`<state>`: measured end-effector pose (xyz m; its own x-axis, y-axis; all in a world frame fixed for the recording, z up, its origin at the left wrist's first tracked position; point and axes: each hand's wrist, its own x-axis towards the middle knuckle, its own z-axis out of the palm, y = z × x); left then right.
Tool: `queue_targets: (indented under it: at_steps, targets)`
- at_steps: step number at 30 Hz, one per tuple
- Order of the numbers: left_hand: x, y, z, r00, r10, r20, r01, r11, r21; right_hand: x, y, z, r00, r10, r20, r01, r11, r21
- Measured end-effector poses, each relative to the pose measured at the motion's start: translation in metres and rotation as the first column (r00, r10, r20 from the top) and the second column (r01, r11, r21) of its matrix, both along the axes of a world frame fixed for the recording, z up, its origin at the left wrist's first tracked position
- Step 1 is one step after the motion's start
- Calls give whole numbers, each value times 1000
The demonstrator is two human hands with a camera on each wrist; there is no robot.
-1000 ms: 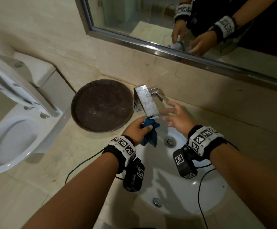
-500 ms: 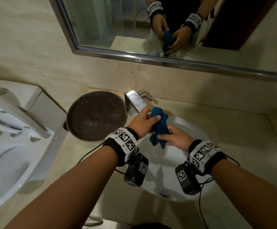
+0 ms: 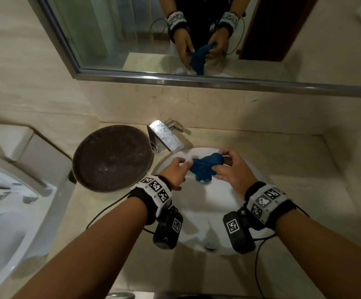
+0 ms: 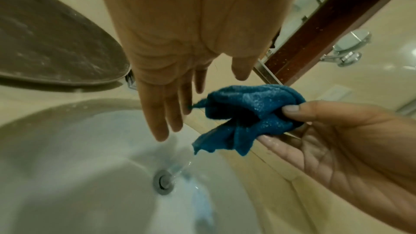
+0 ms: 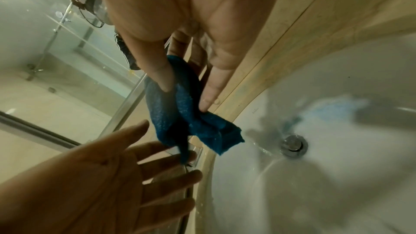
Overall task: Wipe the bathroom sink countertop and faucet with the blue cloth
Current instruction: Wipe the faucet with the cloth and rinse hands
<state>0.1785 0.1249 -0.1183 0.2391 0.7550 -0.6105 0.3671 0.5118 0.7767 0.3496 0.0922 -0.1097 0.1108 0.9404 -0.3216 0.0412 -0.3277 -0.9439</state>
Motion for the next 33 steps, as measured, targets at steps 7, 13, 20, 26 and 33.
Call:
queue_targets:
  at_steps: [7, 13, 20, 26, 33]
  targets:
    - [28, 9, 11, 914, 244, 324, -163, 953, -256, -3, 7, 2, 990, 72, -123, -65, 996, 62]
    - [44, 18, 8, 865, 243, 439, -169, 965, -200, 2, 3, -2, 978, 158, -134, -145, 984, 105]
    - [46, 22, 9, 807, 305, 506, -290, 951, -111, 17, 4, 2, 881, 2, -472, -122, 967, -225]
    - [45, 21, 16, 830, 178, 529, -187, 982, -37, 8, 17, 14, 778, 79, -624, -368, 862, -349]
    - [33, 28, 9, 824, 42, 566, -40, 999, -16, -2, 31, 25, 769, 159, -619, -468, 800, -376]
